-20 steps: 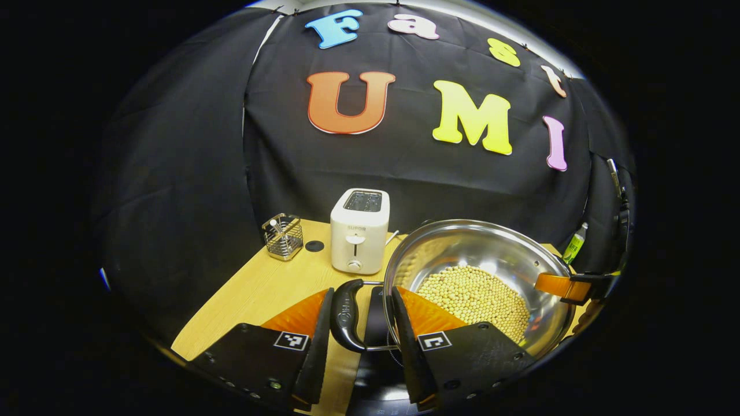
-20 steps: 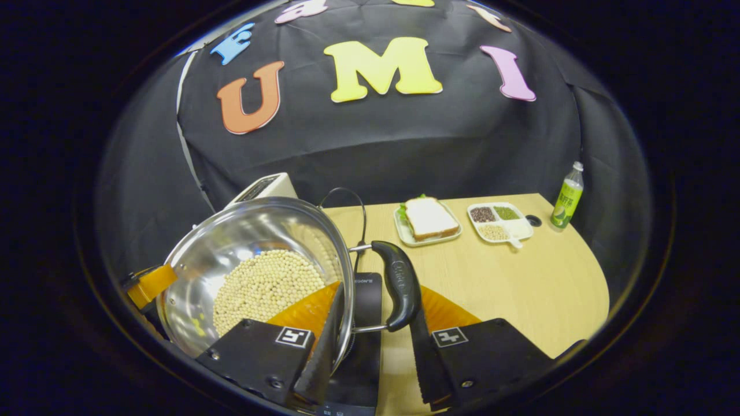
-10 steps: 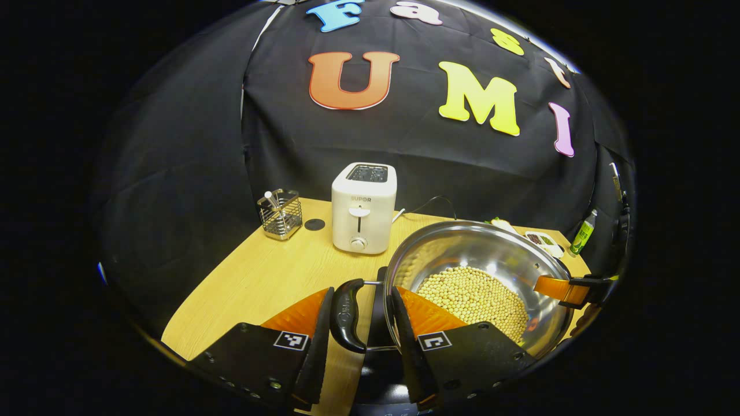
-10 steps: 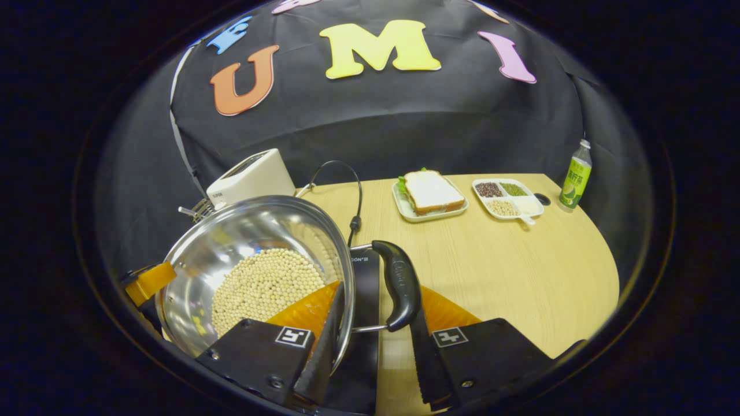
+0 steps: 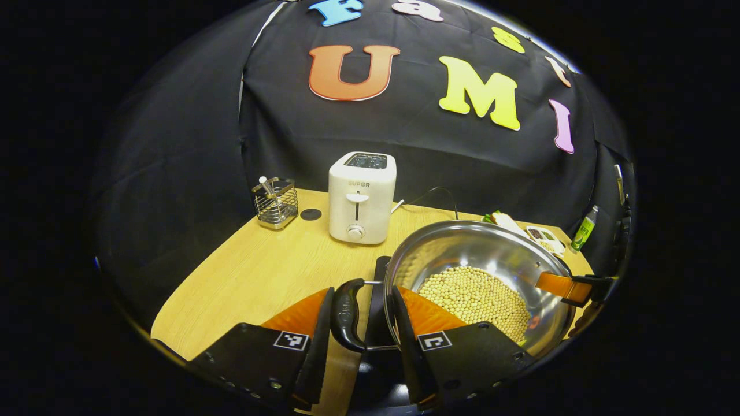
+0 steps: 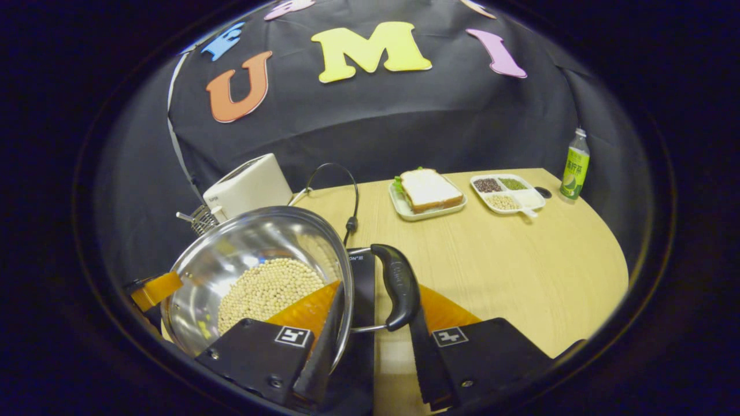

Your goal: First push the handle of the pot to place it horizontally, then grasp the pot with both hands and set it on the induction cooktop.

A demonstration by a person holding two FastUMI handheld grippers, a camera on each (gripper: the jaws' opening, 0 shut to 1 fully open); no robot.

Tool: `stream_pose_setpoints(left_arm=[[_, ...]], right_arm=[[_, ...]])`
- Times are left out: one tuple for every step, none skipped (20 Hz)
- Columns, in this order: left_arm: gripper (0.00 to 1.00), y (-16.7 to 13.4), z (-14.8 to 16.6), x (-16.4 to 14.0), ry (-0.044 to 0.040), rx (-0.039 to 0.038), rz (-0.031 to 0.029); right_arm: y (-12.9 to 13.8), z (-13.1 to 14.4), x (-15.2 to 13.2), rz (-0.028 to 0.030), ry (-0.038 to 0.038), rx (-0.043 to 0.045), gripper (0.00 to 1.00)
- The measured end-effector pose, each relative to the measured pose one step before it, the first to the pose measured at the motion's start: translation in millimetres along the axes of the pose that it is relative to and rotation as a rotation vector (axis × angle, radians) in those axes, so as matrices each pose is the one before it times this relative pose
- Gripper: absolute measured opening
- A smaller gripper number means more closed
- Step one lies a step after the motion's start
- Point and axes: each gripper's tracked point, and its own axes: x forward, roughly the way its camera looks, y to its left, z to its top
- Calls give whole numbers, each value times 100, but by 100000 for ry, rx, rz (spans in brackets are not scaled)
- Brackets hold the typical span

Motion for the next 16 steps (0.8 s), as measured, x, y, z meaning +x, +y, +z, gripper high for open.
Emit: stream_pose_setpoints(left_arm=[[54,-62,-102,71,-190,-31,4],[54,50,38,-43,-310,-410,34],[45,-16,35,-30,-34,-365,-171],[54,-31,-7,60,-104,-310,-335],[55,64,33,-51,-78,-453,-265],[55,6,-18,-57,141,-184,22],[57,89,97,116,-239,202,-32],[46,-4,26,-10,80,-120,13],[58,-17,28,33,-177,-949,-215],[58,-42,32,29,73,-985,-325],[58,106,-86,-52,341,-131,-97],[60,53,30,87,-226,-308,-130],[60,-77,82,74,-85,-828,-289],[60,-7,-186,112,409,-1108,-535],[61,83,-106,96,733,-1158,-141],[61,137,-74,141,218,-538,192]], right_arm=[[15,72,100,127,-521,122,63],[16,60,14,71,-547,478,63],[29,46,-4,210,-636,571,62],[8,36,75,390,-710,683,62],[15,98,1,502,-617,536,63],[-18,-15,12,636,-381,204,63],[16,3,5,763,174,-63,63],[40,-26,32,838,-37,-14,65],[-50,38,-18,69,77,286,65],[-139,-37,-99,-200,-28,-132,66],[-111,27,13,70,40,-45,66],[43,-55,-3,482,134,-72,67],[-40,8,-18,657,-113,-594,69],[-80,185,-36,481,-547,-540,69],[-503,246,-38,-1476,-817,-966,71],[-436,199,-58,-1093,-943,-505,82]])
